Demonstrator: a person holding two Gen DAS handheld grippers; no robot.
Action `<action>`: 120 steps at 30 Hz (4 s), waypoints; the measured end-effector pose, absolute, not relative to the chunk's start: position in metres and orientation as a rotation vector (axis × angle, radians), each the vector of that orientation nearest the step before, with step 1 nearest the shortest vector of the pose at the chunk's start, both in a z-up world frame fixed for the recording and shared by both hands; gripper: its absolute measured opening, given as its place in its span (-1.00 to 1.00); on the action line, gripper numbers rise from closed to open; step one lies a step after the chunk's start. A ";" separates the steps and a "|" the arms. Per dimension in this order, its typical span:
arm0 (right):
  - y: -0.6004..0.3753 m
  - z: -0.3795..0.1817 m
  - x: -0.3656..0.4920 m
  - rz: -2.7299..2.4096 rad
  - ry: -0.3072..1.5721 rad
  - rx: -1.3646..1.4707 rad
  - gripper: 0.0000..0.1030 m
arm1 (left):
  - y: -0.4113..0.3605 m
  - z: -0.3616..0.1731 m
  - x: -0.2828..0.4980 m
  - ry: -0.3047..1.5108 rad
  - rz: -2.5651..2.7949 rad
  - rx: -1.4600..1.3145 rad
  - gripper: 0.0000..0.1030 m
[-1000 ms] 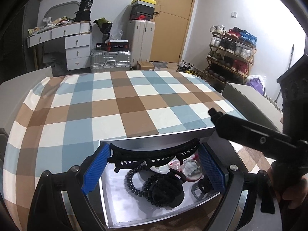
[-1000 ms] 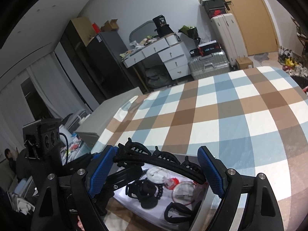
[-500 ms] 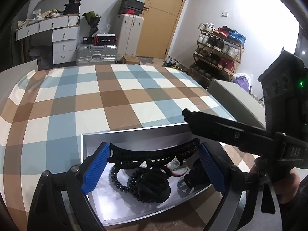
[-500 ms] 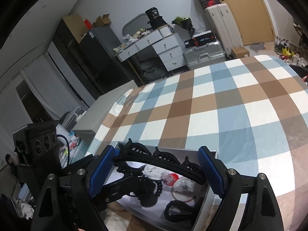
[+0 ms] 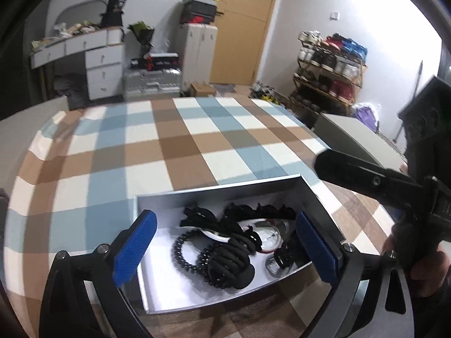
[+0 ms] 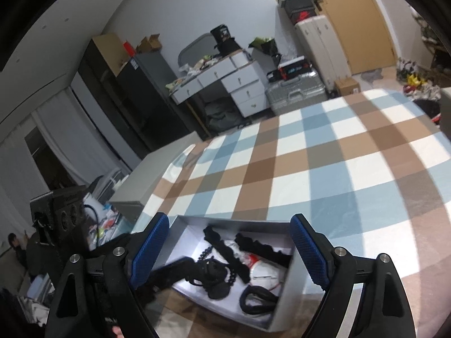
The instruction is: Organize jewelry
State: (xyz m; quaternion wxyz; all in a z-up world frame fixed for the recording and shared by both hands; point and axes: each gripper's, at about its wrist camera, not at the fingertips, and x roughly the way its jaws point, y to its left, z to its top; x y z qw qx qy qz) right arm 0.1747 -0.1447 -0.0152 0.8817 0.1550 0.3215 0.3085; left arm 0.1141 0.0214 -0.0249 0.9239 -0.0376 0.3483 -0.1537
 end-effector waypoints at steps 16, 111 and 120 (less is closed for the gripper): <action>-0.154 0.025 0.102 0.651 0.360 0.188 1.00 | 0.033 0.018 0.070 0.408 0.013 -0.024 0.88; -0.126 -0.024 0.069 0.508 0.284 -0.085 1.00 | 0.047 -0.023 0.023 0.310 0.136 -0.018 0.98; -0.125 -0.024 0.068 0.507 0.279 -0.088 1.00 | 0.047 -0.023 0.024 0.310 0.137 -0.019 0.98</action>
